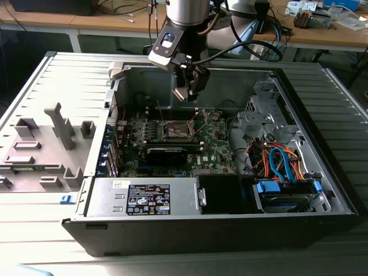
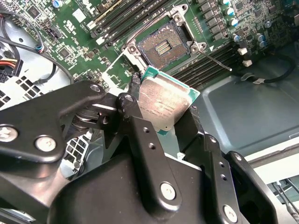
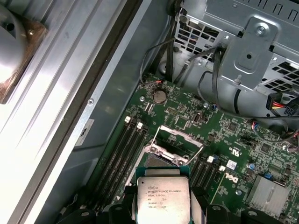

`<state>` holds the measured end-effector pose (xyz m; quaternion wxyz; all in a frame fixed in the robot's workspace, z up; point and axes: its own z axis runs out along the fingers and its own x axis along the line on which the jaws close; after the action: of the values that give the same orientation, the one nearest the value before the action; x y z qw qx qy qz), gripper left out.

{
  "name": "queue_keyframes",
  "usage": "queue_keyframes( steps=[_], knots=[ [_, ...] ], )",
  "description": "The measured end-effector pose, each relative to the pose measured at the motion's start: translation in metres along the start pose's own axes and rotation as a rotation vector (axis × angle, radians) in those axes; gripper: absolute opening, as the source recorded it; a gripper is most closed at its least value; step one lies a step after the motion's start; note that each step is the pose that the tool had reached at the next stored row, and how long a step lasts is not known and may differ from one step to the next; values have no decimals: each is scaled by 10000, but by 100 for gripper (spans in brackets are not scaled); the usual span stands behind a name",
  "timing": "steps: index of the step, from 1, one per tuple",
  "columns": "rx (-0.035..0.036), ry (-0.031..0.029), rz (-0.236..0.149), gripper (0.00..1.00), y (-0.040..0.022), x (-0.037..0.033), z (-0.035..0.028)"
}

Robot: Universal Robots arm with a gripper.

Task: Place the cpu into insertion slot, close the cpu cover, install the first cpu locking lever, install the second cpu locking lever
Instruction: 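Place the cpu into insertion slot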

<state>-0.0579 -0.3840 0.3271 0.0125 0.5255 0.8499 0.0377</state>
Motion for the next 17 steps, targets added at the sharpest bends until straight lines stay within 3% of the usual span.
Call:
queue_keyframes(
  steps=[17],
  knots=[
    [-4, -19, 246, 55, -1, 0, 4]
  ],
)
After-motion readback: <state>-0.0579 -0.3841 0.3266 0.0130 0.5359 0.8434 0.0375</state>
